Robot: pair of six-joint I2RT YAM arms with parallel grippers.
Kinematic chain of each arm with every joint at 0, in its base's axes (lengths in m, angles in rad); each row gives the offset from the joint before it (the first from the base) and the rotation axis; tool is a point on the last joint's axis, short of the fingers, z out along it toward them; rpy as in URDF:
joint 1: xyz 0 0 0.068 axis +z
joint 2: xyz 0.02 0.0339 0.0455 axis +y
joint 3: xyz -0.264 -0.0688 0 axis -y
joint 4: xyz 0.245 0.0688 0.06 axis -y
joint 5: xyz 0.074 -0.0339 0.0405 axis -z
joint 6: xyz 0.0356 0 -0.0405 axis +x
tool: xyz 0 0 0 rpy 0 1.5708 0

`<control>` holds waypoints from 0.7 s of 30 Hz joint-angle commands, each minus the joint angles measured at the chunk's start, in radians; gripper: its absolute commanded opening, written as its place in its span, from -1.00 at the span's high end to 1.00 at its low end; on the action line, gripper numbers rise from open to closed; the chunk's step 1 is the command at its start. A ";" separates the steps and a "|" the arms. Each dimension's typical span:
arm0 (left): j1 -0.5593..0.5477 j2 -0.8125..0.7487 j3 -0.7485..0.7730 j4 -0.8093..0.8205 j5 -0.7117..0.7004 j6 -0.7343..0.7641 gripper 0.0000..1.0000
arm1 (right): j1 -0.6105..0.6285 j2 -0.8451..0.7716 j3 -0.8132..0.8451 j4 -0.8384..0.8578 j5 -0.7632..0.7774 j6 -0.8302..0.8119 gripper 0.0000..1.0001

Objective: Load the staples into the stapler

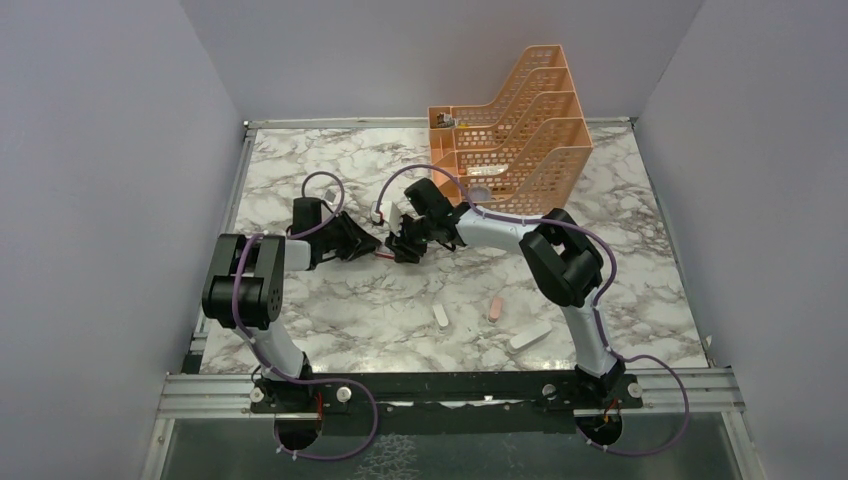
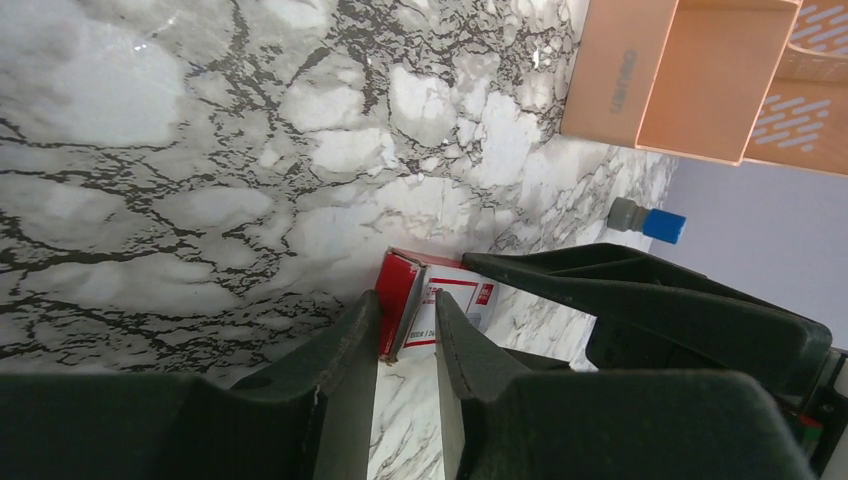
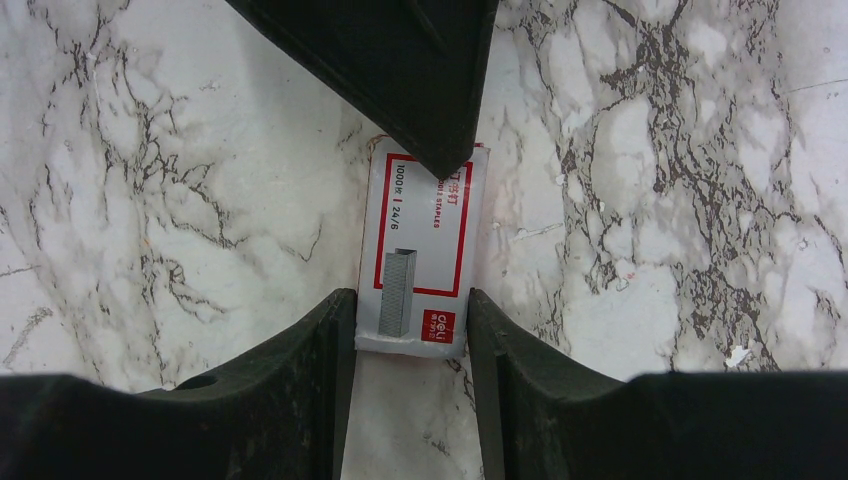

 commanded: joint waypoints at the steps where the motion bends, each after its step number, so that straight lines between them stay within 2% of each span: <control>1: -0.014 0.023 -0.009 0.024 0.040 0.014 0.48 | -0.003 0.029 -0.004 -0.005 -0.033 -0.006 0.05; 16: -0.036 0.054 0.007 0.025 0.102 0.035 0.51 | -0.003 0.039 -0.015 0.067 -0.065 0.021 0.00; 21: -0.036 0.049 0.018 0.024 0.094 0.037 0.51 | -0.003 0.005 -0.026 0.058 0.013 0.057 -0.12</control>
